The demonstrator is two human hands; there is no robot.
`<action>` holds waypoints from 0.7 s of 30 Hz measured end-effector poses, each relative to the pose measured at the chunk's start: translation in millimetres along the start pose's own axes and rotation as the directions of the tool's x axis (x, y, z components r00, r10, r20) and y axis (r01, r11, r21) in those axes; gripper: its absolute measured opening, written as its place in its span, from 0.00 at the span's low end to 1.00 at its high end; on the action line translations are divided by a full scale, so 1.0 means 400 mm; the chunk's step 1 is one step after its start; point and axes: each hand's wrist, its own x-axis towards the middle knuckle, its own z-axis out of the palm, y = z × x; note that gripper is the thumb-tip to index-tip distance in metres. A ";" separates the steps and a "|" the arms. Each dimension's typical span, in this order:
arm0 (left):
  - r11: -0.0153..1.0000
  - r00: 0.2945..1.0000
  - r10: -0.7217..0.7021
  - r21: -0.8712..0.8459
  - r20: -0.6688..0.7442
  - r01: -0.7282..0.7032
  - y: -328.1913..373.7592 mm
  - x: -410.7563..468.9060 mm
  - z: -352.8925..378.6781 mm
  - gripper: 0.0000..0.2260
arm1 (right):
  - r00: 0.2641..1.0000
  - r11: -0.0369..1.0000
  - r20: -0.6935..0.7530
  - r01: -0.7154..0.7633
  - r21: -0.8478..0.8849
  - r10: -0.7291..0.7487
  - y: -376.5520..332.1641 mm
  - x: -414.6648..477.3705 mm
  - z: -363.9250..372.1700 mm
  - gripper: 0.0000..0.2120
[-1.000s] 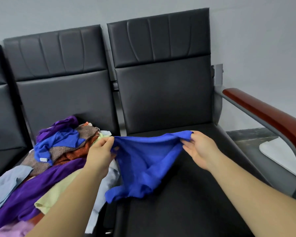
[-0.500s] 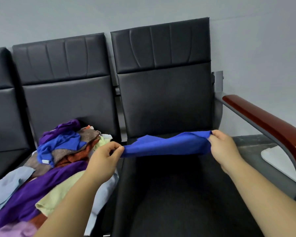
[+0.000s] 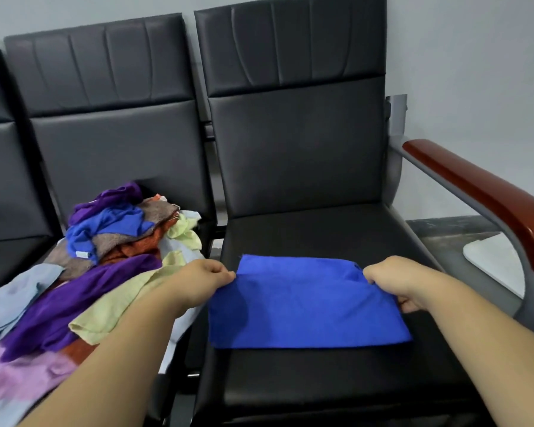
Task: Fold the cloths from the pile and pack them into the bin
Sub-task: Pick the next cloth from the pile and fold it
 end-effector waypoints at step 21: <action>0.823 0.986 0.155 0.543 0.066 -0.166 -0.023 0.170 0.150 0.14 | 0.970 0.919 0.004 0.234 -0.318 -0.245 -0.063 0.163 0.041 0.11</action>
